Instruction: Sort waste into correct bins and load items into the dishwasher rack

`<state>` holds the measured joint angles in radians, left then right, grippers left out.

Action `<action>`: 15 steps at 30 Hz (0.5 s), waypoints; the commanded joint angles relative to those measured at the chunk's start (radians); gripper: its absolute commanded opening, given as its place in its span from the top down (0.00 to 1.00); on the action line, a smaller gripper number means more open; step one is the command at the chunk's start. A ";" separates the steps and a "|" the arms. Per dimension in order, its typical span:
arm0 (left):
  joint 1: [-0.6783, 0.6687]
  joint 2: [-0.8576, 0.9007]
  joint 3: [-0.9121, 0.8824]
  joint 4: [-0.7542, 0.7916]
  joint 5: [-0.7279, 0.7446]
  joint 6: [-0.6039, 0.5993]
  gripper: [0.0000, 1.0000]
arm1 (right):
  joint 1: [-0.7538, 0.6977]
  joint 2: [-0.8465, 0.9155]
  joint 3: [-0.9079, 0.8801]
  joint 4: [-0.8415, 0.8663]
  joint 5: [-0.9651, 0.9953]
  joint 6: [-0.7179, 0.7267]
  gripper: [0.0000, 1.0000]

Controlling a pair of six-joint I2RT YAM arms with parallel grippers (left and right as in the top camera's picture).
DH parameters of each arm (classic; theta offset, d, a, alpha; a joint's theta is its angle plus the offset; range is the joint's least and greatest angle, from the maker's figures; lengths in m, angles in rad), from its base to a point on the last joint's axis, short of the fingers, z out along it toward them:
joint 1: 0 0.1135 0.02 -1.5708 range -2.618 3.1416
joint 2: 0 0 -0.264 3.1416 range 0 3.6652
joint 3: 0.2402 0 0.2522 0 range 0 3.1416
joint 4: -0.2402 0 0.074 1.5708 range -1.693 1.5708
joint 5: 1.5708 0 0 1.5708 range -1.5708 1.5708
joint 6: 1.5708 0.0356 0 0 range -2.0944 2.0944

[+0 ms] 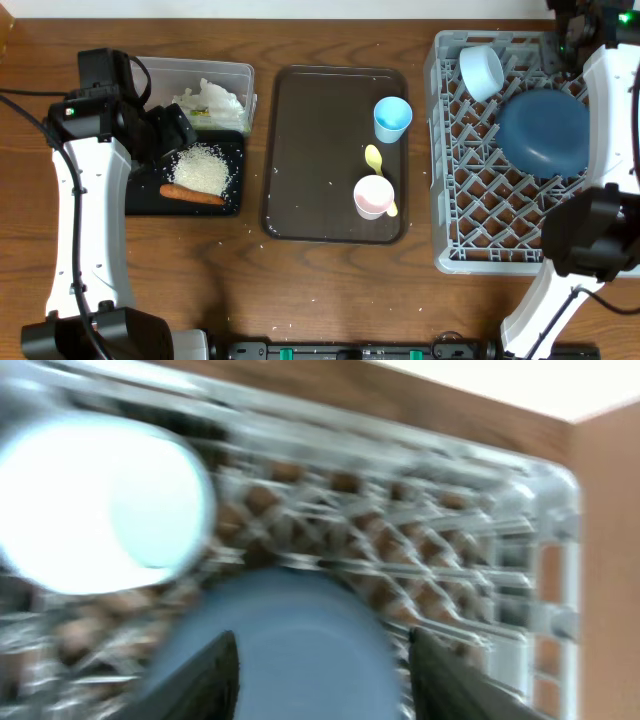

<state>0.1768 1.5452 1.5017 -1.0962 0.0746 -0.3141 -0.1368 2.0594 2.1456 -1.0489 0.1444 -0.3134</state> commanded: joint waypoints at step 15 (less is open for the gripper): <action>0.003 0.003 -0.006 -0.003 -0.009 0.006 0.06 | 0.422 -0.083 -0.001 -0.080 -0.318 0.558 0.47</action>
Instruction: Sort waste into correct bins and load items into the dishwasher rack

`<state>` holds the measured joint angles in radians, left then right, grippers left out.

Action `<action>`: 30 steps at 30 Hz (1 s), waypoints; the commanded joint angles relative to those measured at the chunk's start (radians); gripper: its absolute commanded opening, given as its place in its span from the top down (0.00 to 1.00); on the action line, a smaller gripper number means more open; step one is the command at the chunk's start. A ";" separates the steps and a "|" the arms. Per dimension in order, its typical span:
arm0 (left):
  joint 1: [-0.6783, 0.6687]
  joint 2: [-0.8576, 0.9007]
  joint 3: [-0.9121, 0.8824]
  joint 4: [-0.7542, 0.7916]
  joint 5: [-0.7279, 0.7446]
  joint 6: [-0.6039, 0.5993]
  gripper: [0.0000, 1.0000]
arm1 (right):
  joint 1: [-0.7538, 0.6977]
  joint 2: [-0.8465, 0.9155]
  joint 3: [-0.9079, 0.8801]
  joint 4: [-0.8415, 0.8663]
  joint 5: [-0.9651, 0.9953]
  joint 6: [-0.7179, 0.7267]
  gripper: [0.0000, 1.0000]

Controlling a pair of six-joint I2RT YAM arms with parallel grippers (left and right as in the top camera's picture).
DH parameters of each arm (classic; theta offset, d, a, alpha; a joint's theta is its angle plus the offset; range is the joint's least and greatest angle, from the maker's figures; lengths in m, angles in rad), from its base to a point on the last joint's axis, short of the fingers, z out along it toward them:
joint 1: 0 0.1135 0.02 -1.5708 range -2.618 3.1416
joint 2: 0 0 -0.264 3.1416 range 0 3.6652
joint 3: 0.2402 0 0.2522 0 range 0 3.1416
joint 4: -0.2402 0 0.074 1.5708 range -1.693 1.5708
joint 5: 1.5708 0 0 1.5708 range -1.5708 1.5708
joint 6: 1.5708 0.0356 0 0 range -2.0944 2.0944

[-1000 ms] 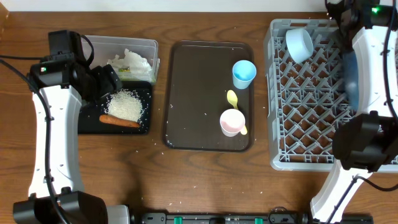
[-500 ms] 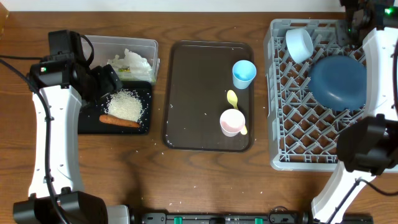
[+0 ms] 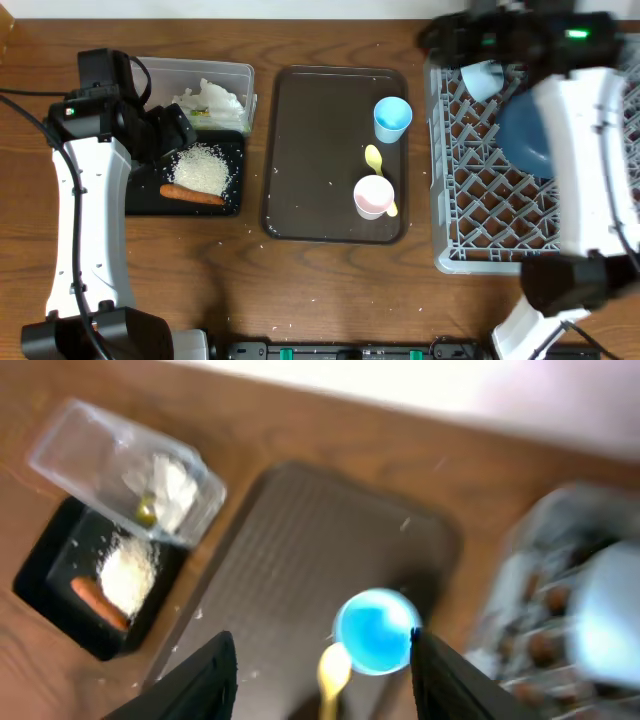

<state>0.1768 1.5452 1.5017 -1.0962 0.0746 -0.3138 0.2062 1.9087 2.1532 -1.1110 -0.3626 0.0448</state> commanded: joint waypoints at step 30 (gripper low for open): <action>0.003 0.003 -0.006 0.056 -0.009 0.005 0.06 | 0.237 0.155 -0.016 -0.418 0.381 0.349 0.55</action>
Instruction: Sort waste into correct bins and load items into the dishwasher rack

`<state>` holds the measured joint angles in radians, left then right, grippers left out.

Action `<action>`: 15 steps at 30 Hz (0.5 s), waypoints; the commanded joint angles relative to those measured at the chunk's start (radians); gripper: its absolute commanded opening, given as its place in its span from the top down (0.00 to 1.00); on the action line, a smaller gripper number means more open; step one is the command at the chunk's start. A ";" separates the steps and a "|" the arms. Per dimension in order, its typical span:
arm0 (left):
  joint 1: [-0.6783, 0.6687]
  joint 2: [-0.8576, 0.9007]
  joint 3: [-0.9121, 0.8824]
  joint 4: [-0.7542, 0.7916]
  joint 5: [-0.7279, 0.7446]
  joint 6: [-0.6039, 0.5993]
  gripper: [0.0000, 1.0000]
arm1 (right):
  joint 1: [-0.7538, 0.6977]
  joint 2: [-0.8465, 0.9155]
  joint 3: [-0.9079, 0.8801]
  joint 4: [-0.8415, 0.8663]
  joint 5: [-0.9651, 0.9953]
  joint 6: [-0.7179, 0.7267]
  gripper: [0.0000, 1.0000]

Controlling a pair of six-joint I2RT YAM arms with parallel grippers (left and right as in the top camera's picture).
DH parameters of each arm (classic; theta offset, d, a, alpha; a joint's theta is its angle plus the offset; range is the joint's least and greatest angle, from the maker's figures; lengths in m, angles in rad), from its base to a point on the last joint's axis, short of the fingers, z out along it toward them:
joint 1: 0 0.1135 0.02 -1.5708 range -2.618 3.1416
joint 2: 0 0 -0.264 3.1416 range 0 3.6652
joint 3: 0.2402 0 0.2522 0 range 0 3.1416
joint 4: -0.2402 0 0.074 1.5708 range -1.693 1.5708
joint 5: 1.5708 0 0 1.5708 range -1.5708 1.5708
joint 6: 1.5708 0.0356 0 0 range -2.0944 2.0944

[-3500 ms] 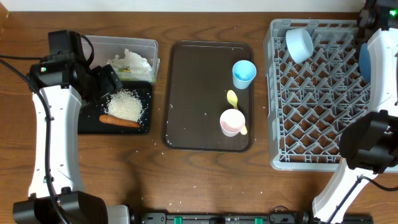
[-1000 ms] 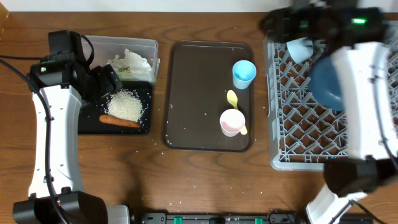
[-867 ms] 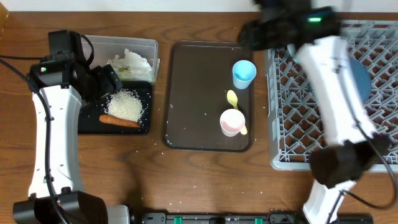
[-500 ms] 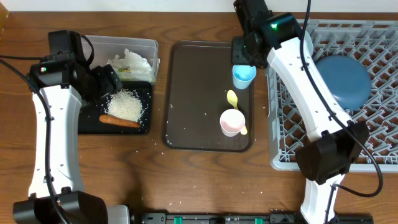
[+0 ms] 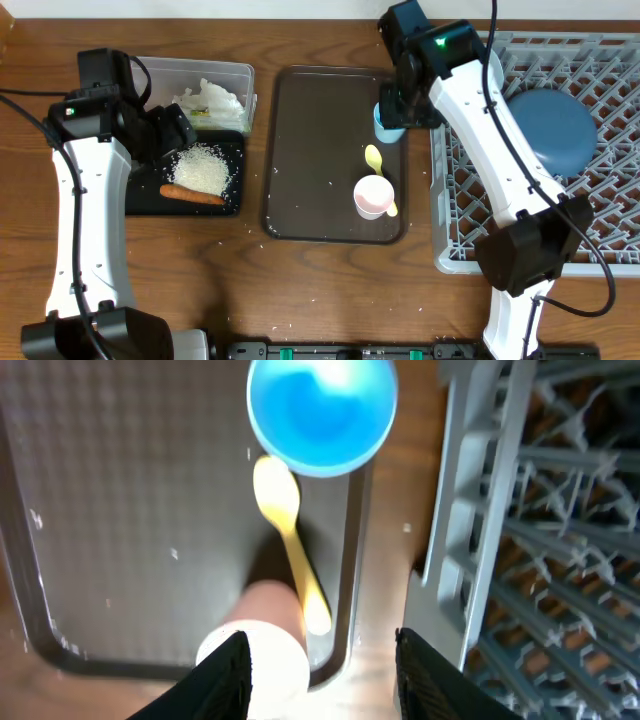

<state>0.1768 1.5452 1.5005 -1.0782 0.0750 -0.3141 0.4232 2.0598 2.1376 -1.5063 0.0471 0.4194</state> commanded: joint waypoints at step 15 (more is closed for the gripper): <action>-0.009 0.003 -0.005 0.029 0.190 0.052 0.06 | 0.013 0.004 0.000 -0.064 -0.105 -0.144 0.54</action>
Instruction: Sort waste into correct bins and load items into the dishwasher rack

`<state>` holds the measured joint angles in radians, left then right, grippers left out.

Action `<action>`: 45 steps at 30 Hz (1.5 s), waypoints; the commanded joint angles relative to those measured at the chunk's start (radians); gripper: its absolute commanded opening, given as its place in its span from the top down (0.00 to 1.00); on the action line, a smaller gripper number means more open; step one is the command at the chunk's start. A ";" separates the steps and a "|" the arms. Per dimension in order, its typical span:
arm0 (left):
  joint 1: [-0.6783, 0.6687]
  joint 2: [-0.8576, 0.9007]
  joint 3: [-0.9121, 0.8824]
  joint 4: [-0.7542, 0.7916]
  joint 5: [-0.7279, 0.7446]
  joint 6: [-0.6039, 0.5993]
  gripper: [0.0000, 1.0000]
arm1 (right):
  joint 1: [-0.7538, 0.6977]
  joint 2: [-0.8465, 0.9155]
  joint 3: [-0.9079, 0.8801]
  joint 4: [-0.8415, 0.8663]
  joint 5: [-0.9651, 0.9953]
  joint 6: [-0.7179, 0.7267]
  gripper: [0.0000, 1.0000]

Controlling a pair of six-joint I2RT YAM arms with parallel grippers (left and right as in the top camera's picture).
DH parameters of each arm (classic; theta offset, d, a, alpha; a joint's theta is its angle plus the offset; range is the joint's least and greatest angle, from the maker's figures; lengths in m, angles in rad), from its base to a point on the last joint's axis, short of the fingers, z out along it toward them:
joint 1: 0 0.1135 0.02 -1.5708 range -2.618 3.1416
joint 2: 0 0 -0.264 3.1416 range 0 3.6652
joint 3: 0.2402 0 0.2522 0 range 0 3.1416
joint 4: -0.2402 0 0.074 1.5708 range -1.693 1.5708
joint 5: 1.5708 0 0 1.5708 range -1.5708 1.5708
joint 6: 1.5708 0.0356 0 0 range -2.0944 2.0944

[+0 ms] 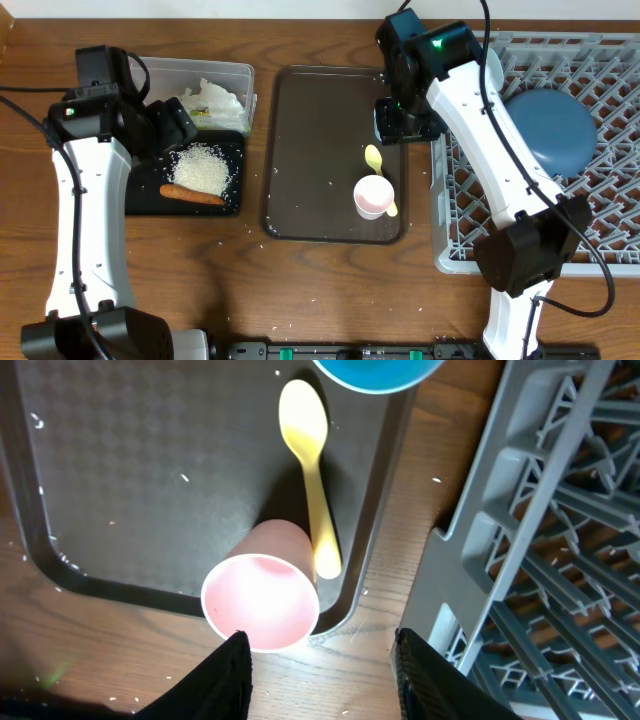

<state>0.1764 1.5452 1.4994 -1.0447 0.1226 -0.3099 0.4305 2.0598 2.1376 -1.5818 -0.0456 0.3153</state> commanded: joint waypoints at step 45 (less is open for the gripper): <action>-0.782 0.407 0.004 0.116 0.103 0.043 0.90 | -0.344 -0.042 0.001 0.097 -0.154 -0.167 0.51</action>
<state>-0.6159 1.9617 1.4982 -0.9276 0.2520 -0.2718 0.0650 2.0521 2.1372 -1.4834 -0.1875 0.1665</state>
